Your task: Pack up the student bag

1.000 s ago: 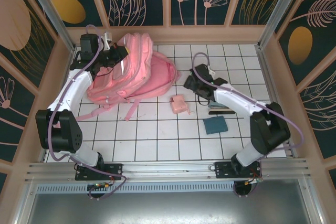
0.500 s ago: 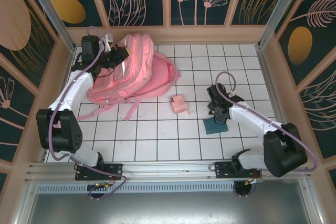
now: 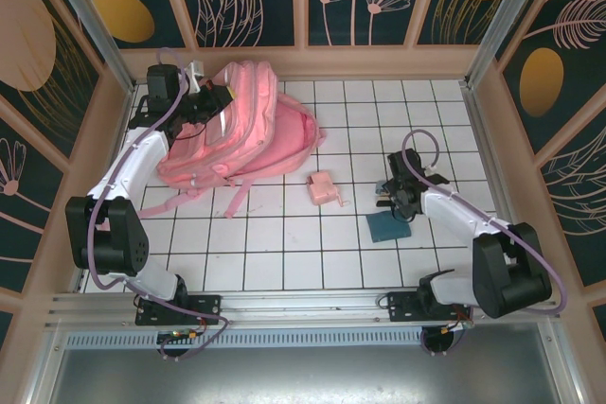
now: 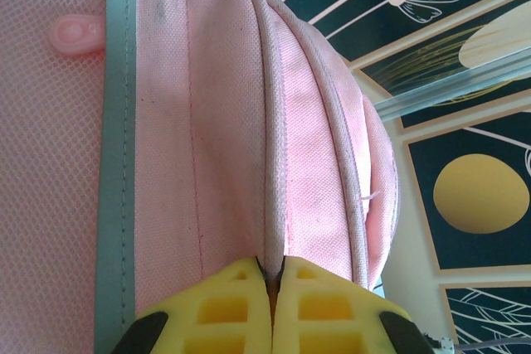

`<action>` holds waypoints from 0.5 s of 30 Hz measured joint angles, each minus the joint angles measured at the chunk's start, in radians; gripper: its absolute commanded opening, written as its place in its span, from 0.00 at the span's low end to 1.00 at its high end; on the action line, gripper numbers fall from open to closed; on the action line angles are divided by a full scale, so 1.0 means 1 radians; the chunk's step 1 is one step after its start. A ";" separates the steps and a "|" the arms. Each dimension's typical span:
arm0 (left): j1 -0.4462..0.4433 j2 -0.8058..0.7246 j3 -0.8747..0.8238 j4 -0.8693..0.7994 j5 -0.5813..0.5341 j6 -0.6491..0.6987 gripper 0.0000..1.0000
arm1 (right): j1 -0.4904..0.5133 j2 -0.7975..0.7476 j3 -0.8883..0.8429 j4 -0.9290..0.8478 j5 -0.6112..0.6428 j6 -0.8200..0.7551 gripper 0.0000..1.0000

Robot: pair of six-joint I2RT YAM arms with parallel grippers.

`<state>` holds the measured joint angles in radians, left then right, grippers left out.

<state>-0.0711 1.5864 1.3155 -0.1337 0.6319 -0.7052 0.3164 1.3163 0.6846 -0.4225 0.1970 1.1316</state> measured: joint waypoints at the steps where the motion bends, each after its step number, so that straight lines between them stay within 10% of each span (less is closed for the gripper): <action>1: 0.000 0.000 0.000 0.000 0.000 0.000 0.00 | -0.006 0.012 0.000 0.009 -0.008 -0.005 0.55; 15: 0.000 0.000 0.000 0.000 -0.001 0.000 0.00 | -0.020 0.061 0.010 0.018 -0.016 -0.068 0.14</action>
<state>-0.0711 1.5864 1.3155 -0.1341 0.6312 -0.7048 0.2962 1.3777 0.6949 -0.4049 0.1814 1.0634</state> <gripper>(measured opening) 0.048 0.178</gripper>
